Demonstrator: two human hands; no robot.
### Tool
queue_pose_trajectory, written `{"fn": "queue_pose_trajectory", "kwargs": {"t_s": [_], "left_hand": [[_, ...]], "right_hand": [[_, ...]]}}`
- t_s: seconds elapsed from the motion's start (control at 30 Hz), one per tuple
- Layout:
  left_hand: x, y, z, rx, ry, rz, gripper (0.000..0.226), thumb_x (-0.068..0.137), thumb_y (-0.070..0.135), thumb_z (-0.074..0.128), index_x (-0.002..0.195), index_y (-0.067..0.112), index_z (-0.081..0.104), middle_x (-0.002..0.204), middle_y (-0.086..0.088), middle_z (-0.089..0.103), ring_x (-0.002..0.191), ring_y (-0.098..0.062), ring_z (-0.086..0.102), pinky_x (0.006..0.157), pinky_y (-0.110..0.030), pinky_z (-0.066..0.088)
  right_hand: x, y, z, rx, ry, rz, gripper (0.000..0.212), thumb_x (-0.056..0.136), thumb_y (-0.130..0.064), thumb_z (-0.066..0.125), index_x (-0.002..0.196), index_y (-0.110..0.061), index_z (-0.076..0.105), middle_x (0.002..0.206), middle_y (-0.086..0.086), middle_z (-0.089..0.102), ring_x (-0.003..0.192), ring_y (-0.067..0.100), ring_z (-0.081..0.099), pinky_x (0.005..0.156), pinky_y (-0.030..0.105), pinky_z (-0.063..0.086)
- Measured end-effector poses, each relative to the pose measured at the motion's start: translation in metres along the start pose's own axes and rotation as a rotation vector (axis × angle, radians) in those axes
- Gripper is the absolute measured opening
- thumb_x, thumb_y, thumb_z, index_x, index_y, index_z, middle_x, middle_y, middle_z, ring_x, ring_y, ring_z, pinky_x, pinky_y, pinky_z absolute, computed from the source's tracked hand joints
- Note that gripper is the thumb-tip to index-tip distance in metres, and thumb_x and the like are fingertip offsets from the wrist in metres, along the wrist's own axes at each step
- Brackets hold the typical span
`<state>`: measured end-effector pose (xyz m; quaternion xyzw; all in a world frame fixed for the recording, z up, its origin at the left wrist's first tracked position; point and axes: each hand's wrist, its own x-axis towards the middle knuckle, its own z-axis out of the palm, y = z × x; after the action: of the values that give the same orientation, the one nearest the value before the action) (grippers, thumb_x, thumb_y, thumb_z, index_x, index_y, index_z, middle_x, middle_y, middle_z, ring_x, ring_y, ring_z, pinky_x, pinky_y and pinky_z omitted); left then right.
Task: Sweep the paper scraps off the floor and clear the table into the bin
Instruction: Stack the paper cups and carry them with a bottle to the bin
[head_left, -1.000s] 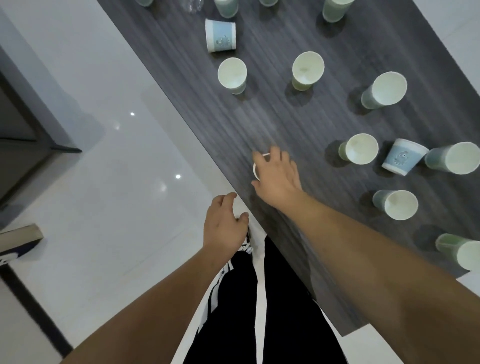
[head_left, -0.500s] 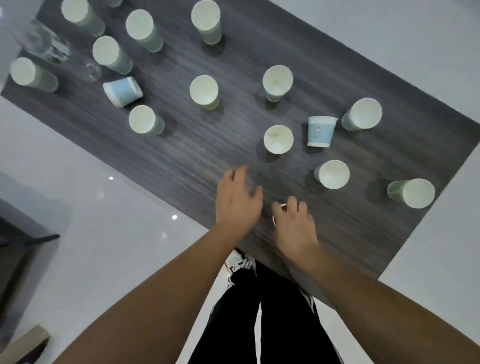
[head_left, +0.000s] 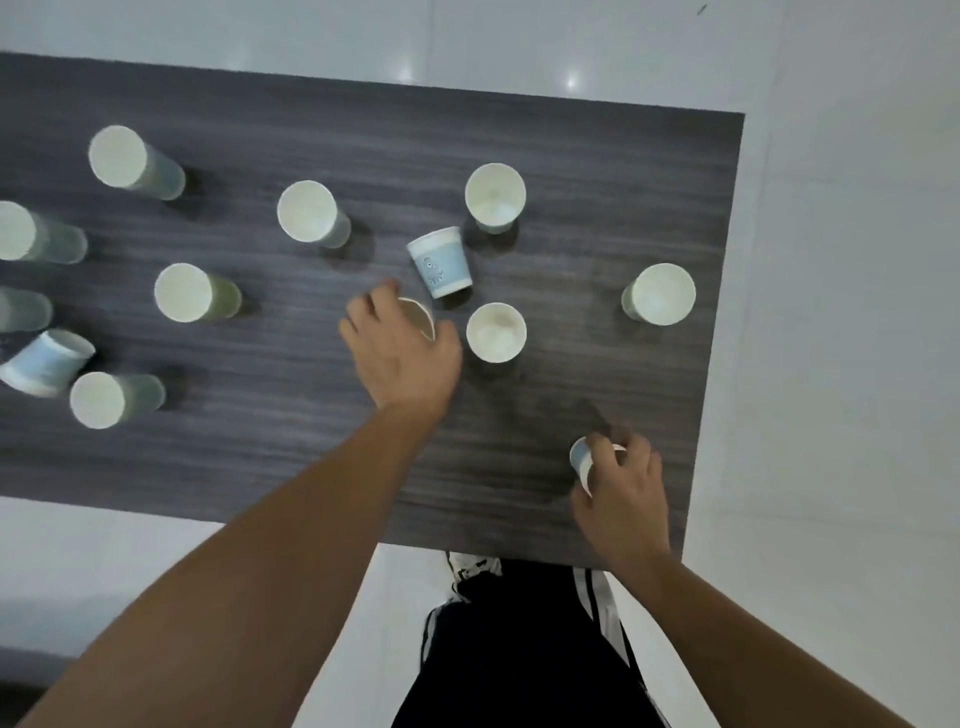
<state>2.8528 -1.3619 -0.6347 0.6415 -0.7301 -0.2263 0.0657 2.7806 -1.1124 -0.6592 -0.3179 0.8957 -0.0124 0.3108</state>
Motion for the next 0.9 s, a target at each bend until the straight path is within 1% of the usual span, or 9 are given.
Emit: {"fn": "queue_pose_trajectory", "kwargs": {"t_s": [0.07, 0.2, 0.33, 0.4, 0.5, 0.6, 0.67, 0.73, 0.9], "left_hand": [[-0.021, 0.021, 0.0, -0.125, 0.087, 0.175, 0.055, 0.065, 0.028, 0.059, 0.117, 0.013, 0.052, 0.114, -0.009, 0.051, 0.098, -0.026, 0.042, 0.08, -0.032, 0.035], [-0.042, 0.053, 0.015, -0.051, -0.044, 0.412, 0.057, 0.062, 0.026, 0.064, 0.116, 0.011, 0.053, 0.111, -0.01, 0.051, 0.092, -0.028, 0.044, 0.077, -0.035, 0.04], [-0.039, 0.054, 0.046, 0.285, -0.245, 0.403, 0.057, 0.072, 0.036, 0.064, 0.123, 0.015, 0.049, 0.122, -0.011, 0.045, 0.107, -0.034, 0.043, 0.084, -0.046, 0.041], [-0.037, 0.046, 0.059, 0.337, -0.349, 0.342, 0.058, 0.08, 0.039, 0.065, 0.129, 0.017, 0.042, 0.131, -0.011, 0.038, 0.114, -0.034, 0.039, 0.089, -0.05, 0.041], [-0.033, 0.037, 0.071, 0.358, -0.469, 0.311, 0.062, 0.081, 0.035, 0.072, 0.129, 0.014, 0.039, 0.131, -0.013, 0.034, 0.113, -0.036, 0.04, 0.09, -0.048, 0.044], [-0.032, 0.033, 0.067, 0.311, -0.499, 0.325, 0.056, 0.075, 0.024, 0.072, 0.122, 0.014, 0.044, 0.124, -0.012, 0.039, 0.107, -0.036, 0.043, 0.086, -0.044, 0.044], [-0.032, 0.036, 0.056, 0.228, -0.421, 0.261, 0.05, 0.069, 0.023, 0.069, 0.115, 0.017, 0.048, 0.117, -0.008, 0.044, 0.102, -0.032, 0.045, 0.079, -0.042, 0.045], [-0.028, 0.046, 0.042, 0.156, -0.215, 0.211, 0.052, 0.065, 0.024, 0.069, 0.113, 0.016, 0.051, 0.114, -0.008, 0.048, 0.096, -0.03, 0.046, 0.073, -0.04, 0.045], [0.033, 0.098, 0.013, -0.142, 0.214, 0.251, 0.053, 0.058, 0.023, 0.067, 0.108, 0.009, 0.054, 0.108, -0.009, 0.054, 0.091, -0.024, 0.044, 0.075, -0.031, 0.035]], "right_hand": [[-0.001, -0.002, 0.005, 0.003, 0.016, -0.023, 0.053, 0.072, -0.015, 0.08, 0.122, -0.014, 0.063, 0.126, 0.021, 0.052, 0.106, 0.037, 0.051, 0.079, 0.041, 0.054], [0.001, -0.01, 0.003, 0.103, 0.055, 0.01, 0.056, 0.072, -0.019, 0.079, 0.125, -0.015, 0.061, 0.127, 0.019, 0.049, 0.11, 0.035, 0.048, 0.084, 0.042, 0.052], [0.008, -0.006, -0.015, 0.296, 0.174, 0.086, 0.05, 0.075, -0.019, 0.078, 0.12, -0.019, 0.058, 0.126, 0.011, 0.045, 0.11, 0.03, 0.047, 0.084, 0.042, 0.054], [0.018, -0.002, -0.032, 0.409, 0.389, 0.111, 0.049, 0.077, -0.021, 0.079, 0.12, -0.02, 0.055, 0.126, 0.01, 0.045, 0.11, 0.028, 0.048, 0.085, 0.042, 0.054], [0.049, 0.0, -0.065, 0.483, 0.706, 0.075, 0.051, 0.08, -0.029, 0.076, 0.125, -0.019, 0.053, 0.128, 0.008, 0.043, 0.112, 0.024, 0.048, 0.086, 0.027, 0.048], [0.097, -0.008, -0.091, 0.31, 0.672, 0.053, 0.056, 0.081, -0.034, 0.075, 0.13, -0.022, 0.05, 0.131, 0.009, 0.044, 0.113, 0.023, 0.048, 0.084, 0.026, 0.048], [0.126, -0.012, -0.095, 0.133, 0.491, 0.034, 0.057, 0.082, -0.031, 0.074, 0.132, -0.021, 0.05, 0.133, 0.016, 0.047, 0.117, 0.031, 0.048, 0.09, 0.037, 0.049], [0.145, -0.013, -0.092, 0.036, 0.33, 0.054, 0.055, 0.083, -0.028, 0.074, 0.132, -0.019, 0.05, 0.135, 0.019, 0.044, 0.119, 0.036, 0.045, 0.094, 0.041, 0.045], [0.165, -0.022, -0.082, -0.046, 0.299, 0.118, 0.05, 0.078, -0.024, 0.077, 0.121, -0.017, 0.052, 0.126, 0.019, 0.046, 0.109, 0.038, 0.046, 0.078, 0.039, 0.051]]}}
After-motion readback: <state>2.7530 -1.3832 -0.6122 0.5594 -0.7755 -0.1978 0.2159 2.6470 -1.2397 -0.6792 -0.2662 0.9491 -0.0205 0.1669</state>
